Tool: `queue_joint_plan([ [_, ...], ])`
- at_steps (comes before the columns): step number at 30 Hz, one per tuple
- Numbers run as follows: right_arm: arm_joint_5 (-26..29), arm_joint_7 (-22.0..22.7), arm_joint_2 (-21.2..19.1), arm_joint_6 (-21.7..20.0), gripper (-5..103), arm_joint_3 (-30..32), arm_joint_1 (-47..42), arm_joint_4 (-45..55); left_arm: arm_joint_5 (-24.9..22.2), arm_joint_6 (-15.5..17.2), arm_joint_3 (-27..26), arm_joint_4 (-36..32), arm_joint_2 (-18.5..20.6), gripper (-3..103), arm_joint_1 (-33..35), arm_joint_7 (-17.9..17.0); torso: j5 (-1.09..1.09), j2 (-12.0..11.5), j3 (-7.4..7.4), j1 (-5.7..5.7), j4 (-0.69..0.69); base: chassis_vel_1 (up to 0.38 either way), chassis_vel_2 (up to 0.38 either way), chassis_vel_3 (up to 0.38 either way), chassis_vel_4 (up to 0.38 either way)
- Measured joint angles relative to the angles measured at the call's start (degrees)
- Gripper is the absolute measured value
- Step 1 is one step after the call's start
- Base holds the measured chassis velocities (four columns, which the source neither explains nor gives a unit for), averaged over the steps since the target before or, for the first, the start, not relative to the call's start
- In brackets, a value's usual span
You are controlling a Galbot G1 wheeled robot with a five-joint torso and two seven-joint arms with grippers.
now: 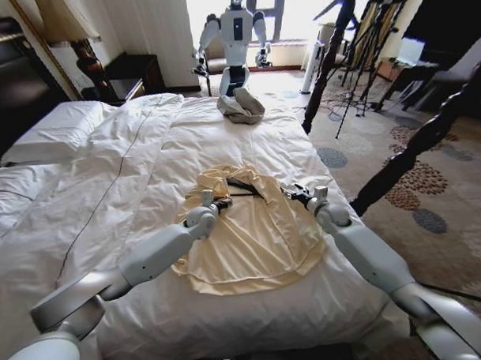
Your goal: Pick up the clothes from the bed and hang them on the clothes hanger.
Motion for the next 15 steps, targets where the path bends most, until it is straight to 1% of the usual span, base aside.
queue_joint_plan([
  [1, 0.3, -0.7, 0.5, -0.1, 70, -0.3, 0.8, -1.0, 0.3, 0.0, 0.1, 0.2, -0.5, 94, 0.2, -0.3, -0.01, 0.0, 0.00, 0.00, 0.00, 0.000, 0.000, 0.000, 0.000],
  [2, 0.3, -0.7, 0.5, -0.1, 70, -0.3, 0.8, -1.0, 0.3, 0.0, 0.1, 0.2, -0.5, 94, 0.2, -0.3, -0.01, 0.0, 0.00, 0.00, 0.00, 0.000, 0.000, 0.000, 0.000],
  [3, 0.3, -1.1, 0.6, -0.2, 70, -0.4, 1.1, -1.4, 0.3, -0.3, 0.0, 0.3, -1.0, 98, 0.3, -0.3, 0.00, 0.0, 0.00, -0.01, -0.01, 0.000, 0.000, 0.000, 0.000],
  [4, 0.5, -2.1, 0.8, -0.3, 71, -0.8, 1.4, -1.8, 0.1, -1.4, -0.4, 0.4, -1.5, 99, 0.5, 0.2, -0.02, 0.0, 0.00, -0.01, -0.04, 0.000, 0.000, 0.000, 0.000],
  [5, 0.5, -2.1, 0.8, -0.3, 71, -0.8, 1.4, -1.8, 0.1, -1.4, -0.4, 0.4, -1.5, 99, 0.5, 0.2, -0.02, 0.0, 0.00, -0.01, -0.04, 0.000, 0.000, 0.000, 0.000],
  [7, 0.4, -3.9, 1.1, -0.5, 74, -1.3, 1.6, -2.3, -2.8, -3.1, -1.3, -1.3, -1.2, 100, 0.5, 2.1, 0.03, 0.0, 0.00, 0.00, -0.06, 0.000, 0.000, 0.000, 0.000],
  [8, 0.4, -5.0, 1.3, -0.5, 77, -1.5, 1.6, -2.8, -4.5, -3.5, -1.8, -2.9, -0.8, 100, 0.6, 2.5, 0.04, 0.0, 0.00, 0.00, -0.06, 0.000, 0.000, 0.000, 0.000],
  [9, 0.3, -5.7, 1.6, -0.5, 80, -1.7, 1.7, -3.1, -5.7, -3.7, -2.5, -4.5, -0.3, 100, 1.1, 2.2, 0.04, 0.0, 0.00, 0.00, -0.06, 0.000, 0.000, 0.000, 0.000],
  [11, 0.3, -6.0, 1.8, -0.4, 80, -1.7, 1.7, -3.4, -6.2, -3.8, -2.8, -5.4, 0.0, 100, 1.4, 1.9, 0.03, 0.0, 0.00, 0.00, -0.06, 0.000, 0.000, 0.000, 0.000],
  [12, 0.0, -6.9, 2.4, -0.2, 83, -1.8, 1.9, -3.9, -7.5, -3.5, -3.8, -7.8, 0.7, 100, 2.2, 0.6, 0.00, 0.0, 0.00, 0.00, -0.05, 0.000, 0.000, 0.000, 0.000],
  [13, -0.1, -7.5, 2.7, 0.1, 90, -1.8, 1.9, -4.1, -8.1, -3.1, -4.3, -9.2, 1.3, 100, 2.8, 0.0, 0.00, 0.0, 0.00, -0.01, -0.04, 0.000, 0.000, 0.000, 0.000],
  [15, -0.1, -8.0, 2.8, 0.3, 90, -1.7, 1.9, -4.1, -8.6, -2.7, -4.7, -10.5, 2.0, 100, 3.3, -0.4, 0.01, 0.0, 0.00, -0.01, -0.03, 0.000, 0.000, 0.000, 0.000],
])
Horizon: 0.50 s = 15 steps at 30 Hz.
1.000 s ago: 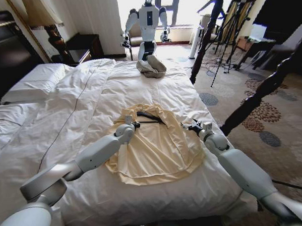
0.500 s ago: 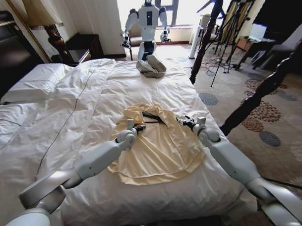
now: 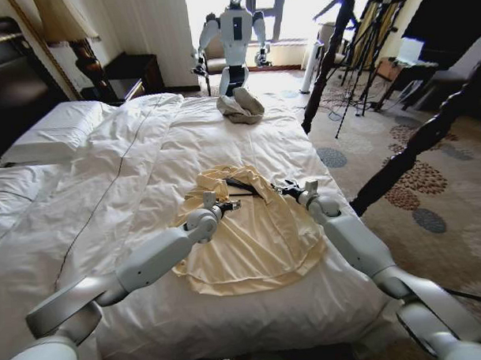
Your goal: Pick up the clothes from the bed and hang them on the clothes hanger.
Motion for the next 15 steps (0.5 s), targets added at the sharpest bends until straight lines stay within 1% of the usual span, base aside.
queue_joint_plan([
  [1, 0.1, -0.7, 0.0, 0.2, 86, 0.1, -0.1, 0.1, -0.1, 0.4, -0.3, -1.2, 0.9, 100, 0.6, -0.2, 0.00, 0.0, 0.00, 0.00, 0.00, 0.000, 0.000, 0.000, 0.000],
  [2, 0.1, -1.5, -0.1, 0.3, 80, 0.1, -0.3, 0.6, 0.2, 0.6, -0.8, -2.1, 1.8, 100, 1.2, -0.2, 0.00, 0.0, 0.00, -0.01, 0.00, 0.000, 0.000, 0.000, 0.000],
  [3, 0.1, -2.4, -0.2, 0.4, 80, 0.1, -0.6, 0.9, 0.5, 0.7, -1.4, -2.9, 2.6, 100, 1.9, -0.2, 0.00, 0.0, 0.00, -0.01, 0.01, 0.000, 0.000, 0.000, 0.000],
  [4, -0.1, -3.1, -0.5, 0.5, 77, 0.0, -0.8, 1.0, 0.6, 0.7, -2.1, -3.5, 3.1, 100, 2.6, -0.1, 0.00, 0.0, 0.00, 0.00, 0.00, 0.000, 0.000, 0.000, 0.000],
  [5, -0.1, -3.1, -0.5, 0.5, 77, 0.0, -0.8, 1.0, 0.6, 0.7, -2.1, -3.5, 3.1, 100, 2.6, -0.1, 0.00, 0.0, 0.00, 0.00, 0.00, 0.000, 0.000, 0.000, 0.000],
  [7, -1.1, -4.3, -0.6, 0.3, 73, -0.2, -1.1, 0.9, 0.7, 0.8, -4.7, -5.0, 3.9, 100, 4.7, -0.1, -0.01, 0.0, 0.00, 0.00, -0.02, 0.000, 0.000, 0.000, 0.000],
  [8, -1.1, -4.3, -0.6, 0.3, 73, -0.2, -1.1, 0.9, 0.7, 0.8, -4.7, -5.0, 3.9, 100, 4.7, -0.1, -0.01, 0.0, 0.00, 0.00, -0.02, 0.000, 0.000, 0.000, 0.000],
  [9, -1.3, -4.3, -0.6, 0.2, 73, -0.3, -1.3, 0.9, 0.8, 0.8, -5.8, -5.5, 4.2, 100, 5.5, -0.2, 0.00, 0.0, 0.00, 0.00, -0.02, 0.000, 0.000, 0.000, 0.000],
  [10, -1.9, -4.2, -0.5, -0.1, 71, -0.5, -1.4, 0.9, 0.8, 0.8, -8.3, -6.8, 4.9, 100, 7.4, -0.2, 0.02, 0.0, 0.00, 0.00, -0.02, 0.000, 0.000, 0.000, 0.000],
  [11, -2.3, -4.0, -0.3, -0.2, 71, -0.6, -1.4, 0.8, 0.8, 0.8, -9.5, -7.5, 5.2, 100, 8.3, -0.2, 0.00, 0.0, 0.00, 0.00, -0.03, 0.000, 0.000, 0.000, 0.000],
  [12, -2.3, -4.0, -0.3, -0.2, 71, -0.6, -1.4, 0.8, 0.8, 0.8, -9.5, -7.5, 5.2, 100, 8.3, -0.2, 0.00, 0.0, 0.00, 0.00, -0.03, 0.000, 0.000, 0.000, 0.000],
  [15, -3.2, -2.6, 0.7, -1.0, 73, -0.6, -0.6, 0.3, 0.8, 0.9, -14.8, -10.8, 6.6, 100, 12.2, -0.2, 0.00, 0.0, 0.00, 0.00, 0.00, 0.000, 0.000, 0.000, 0.000],
])
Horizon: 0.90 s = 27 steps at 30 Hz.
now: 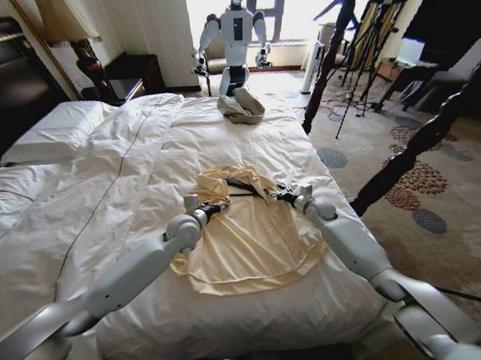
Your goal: Pick up the clothes from the bed and hang them on the clothes hanger.
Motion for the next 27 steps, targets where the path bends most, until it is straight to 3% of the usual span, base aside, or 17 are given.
queue_joint_plan([
  [3, 0.0, 0.3, 0.1, -1.0, 56, -0.3, 0.4, 0.7, 0.0, 0.0, -4.5, -2.9, 1.4, 100, 4.0, 0.1, 0.00, 0.0, 0.00, 0.00, -0.01, 0.000, 0.000, 0.000, 0.000],
  [5, 0.0, 0.2, 0.1, -1.2, 56, -0.3, 0.4, 1.0, 0.0, 0.1, -5.8, -3.7, 1.8, 100, 5.3, 0.2, -0.01, 0.0, 0.00, 0.00, -0.02, 0.000, 0.000, 0.000, 0.000],
  [9, 1.2, 0.0, -1.1, -2.3, 35, -0.8, -0.9, 4.0, 0.5, -0.3, -14.1, -8.2, 4.8, 100, 14.2, 0.6, 0.01, 0.0, 0.00, 0.00, -0.01, 0.000, 0.000, 0.000, 0.000],
  [10, 1.2, 0.0, -1.1, -2.3, 35, -0.8, -0.9, 4.0, 0.5, -0.3, -14.1, -8.2, 4.8, 100, 14.2, 0.6, 0.01, 0.0, 0.00, 0.00, -0.01, 0.000, 0.000, 0.000, 0.000],
  [12, 2.1, 0.1, -2.0, -2.5, 24, -0.7, -2.2, 5.8, 1.5, -0.5, -16.6, -9.6, 6.4, 100, 17.6, 0.0, 0.00, 0.0, -0.01, -0.01, 0.03, 0.000, 0.000, 0.000, 0.000],
  [14, 2.3, 0.4, -2.6, -2.5, 24, -0.4, -3.0, 6.7, 1.6, -0.5, -16.6, -9.6, 6.5, 100, 17.9, -0.2, 0.03, 0.0, -0.01, -0.01, 0.05, 0.000, 0.000, 0.000, 0.000],
  [17, 4.9, 2.5, -4.8, -2.9, 8, 0.4, -5.2, 10.6, 2.6, -0.3, -16.4, -9.4, 5.9, 100, 18.9, -1.1, -0.01, 0.0, -0.01, 0.00, -0.06, 0.000, 0.000, 0.000, 0.000],
  [21, 7.6, 3.9, -5.3, -3.3, -1, 0.4, -5.5, 12.6, 2.9, 0.6, -16.2, -9.5, 4.9, 100, 19.2, -1.9, 0.04, 0.0, 0.00, 0.00, -0.04, 0.000, 0.000, 0.000, 0.000],
  [27, 12.1, 5.6, -2.6, -4.2, -1, -2.6, -1.6, 13.9, 3.1, 1.6, -18.5, -12.5, 3.8, 100, 23.0, -4.1, 0.00, 0.0, 0.00, 0.00, 0.01, 0.000, 0.000, 0.000, 0.000],
])
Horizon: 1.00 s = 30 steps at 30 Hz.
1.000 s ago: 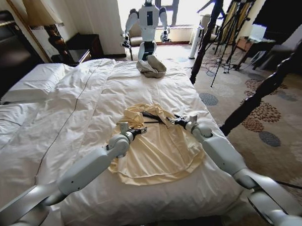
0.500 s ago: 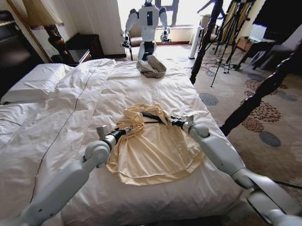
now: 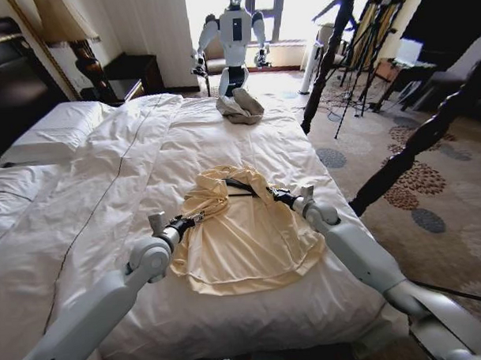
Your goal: Pick up the clothes from the bed and hang them on the clothes hanger.
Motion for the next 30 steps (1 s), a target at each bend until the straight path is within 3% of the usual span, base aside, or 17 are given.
queue_joint_plan([
  [13, 3.7, 6.2, 6.5, -3.9, 0, -8.9, 5.3, 1.0, -0.2, 0.1, -2.2, -1.5, -0.1, 100, 1.0, -0.9, -0.01, 0.0, 0.01, 0.00, -0.02, 0.000, 0.000, 0.000, 0.000],
  [22, 3.9, 14.8, 6.2, -10.9, 0, -14.4, 4.1, 8.7, -0.3, 0.1, -2.2, -1.3, -0.3, 100, 1.2, -1.0, -0.01, 0.0, 0.01, 0.00, -0.03, 0.000, 0.000, 0.000, 0.000],
  [26, 2.0, 17.1, 6.1, -14.0, -3, -19.4, 4.6, 12.2, -0.3, 0.1, -1.8, -1.1, -0.8, 100, 0.9, -1.0, -0.01, 0.0, 0.01, 0.00, -0.02, 0.000, 0.000, 0.000, 0.000],
  [30, -1.5, 16.2, 4.3, -15.0, -1, -20.2, 3.5, 15.7, -0.2, 0.0, -1.7, -1.0, -0.9, 100, 0.9, -1.0, 0.00, 0.0, 0.01, 0.00, -0.01, 0.000, 0.000, 0.000, 0.000],
])
